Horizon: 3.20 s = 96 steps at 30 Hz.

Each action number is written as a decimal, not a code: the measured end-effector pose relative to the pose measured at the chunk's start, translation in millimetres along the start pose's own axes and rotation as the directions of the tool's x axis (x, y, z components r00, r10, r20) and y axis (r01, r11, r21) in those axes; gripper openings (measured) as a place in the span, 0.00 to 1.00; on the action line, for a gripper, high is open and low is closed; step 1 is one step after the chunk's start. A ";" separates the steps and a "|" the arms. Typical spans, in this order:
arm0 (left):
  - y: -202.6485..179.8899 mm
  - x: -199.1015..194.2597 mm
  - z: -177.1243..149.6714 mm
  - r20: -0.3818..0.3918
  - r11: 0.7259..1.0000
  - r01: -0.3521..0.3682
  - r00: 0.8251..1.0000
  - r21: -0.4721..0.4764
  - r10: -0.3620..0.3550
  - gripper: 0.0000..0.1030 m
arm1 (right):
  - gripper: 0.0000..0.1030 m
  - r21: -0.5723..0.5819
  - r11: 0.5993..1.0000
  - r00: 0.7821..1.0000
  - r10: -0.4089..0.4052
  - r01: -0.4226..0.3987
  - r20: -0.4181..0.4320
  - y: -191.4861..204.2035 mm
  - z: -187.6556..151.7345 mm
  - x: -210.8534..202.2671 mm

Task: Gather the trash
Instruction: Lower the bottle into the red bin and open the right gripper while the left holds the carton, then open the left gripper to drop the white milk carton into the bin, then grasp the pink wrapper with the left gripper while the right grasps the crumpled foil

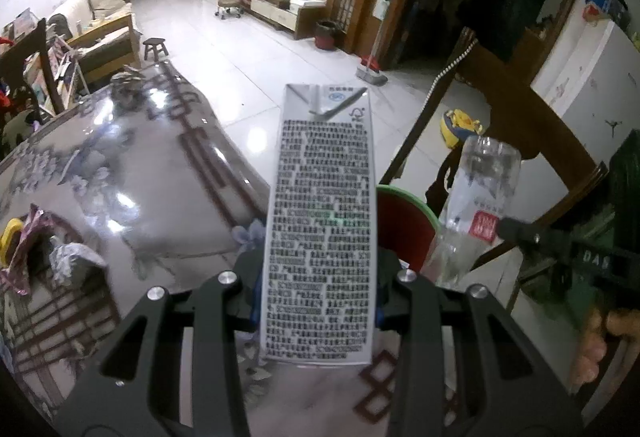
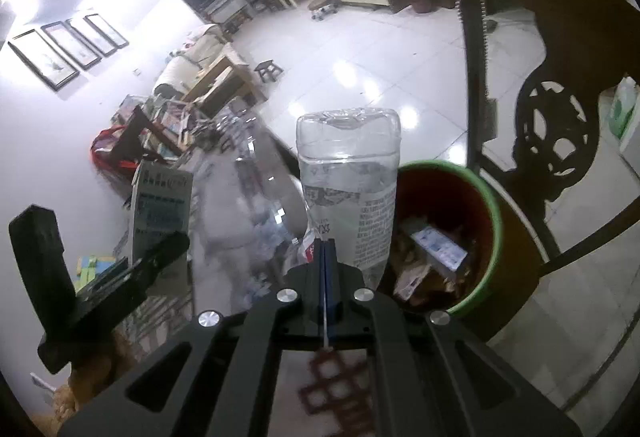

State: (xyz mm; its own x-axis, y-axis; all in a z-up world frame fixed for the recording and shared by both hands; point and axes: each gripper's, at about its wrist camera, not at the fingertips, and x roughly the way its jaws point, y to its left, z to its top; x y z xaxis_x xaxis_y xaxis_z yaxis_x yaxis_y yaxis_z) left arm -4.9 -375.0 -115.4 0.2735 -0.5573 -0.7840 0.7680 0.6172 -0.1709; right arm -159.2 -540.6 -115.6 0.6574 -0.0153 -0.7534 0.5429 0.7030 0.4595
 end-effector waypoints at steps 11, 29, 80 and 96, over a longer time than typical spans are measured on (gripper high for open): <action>-42.8 62.8 13.7 -0.097 0.994 0.085 0.992 0.064 -0.079 0.36 | 0.01 0.053 0.997 0.999 -0.048 0.049 -0.023 -46.8 23.8 25.9; -18.6 24.8 4.8 -0.022 0.998 0.063 0.998 0.005 -0.063 0.66 | 0.31 0.118 0.990 0.997 -0.080 0.080 -0.004 -54.5 11.2 11.9; 347.9 -107.4 -123.6 -0.027 0.833 -0.319 0.938 -0.452 0.344 0.66 | 0.28 -0.573 0.782 0.911 -0.017 -0.245 -0.413 346.2 -94.4 315.4; 389.0 12.8 -74.6 -0.153 0.881 -0.356 0.934 -0.311 0.323 0.46 | 0.29 -0.445 0.882 0.938 -0.012 -0.153 -0.346 260.2 -71.9 243.9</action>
State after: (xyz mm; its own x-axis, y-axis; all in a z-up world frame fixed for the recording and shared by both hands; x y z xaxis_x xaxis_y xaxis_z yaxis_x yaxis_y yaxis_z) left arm 254.2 -100.5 -236.4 0.4148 -0.2363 -0.8787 0.3993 0.9150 -0.0575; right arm 104.8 -310.3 -213.6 0.4291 0.2234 -0.8752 0.1460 0.9391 0.3112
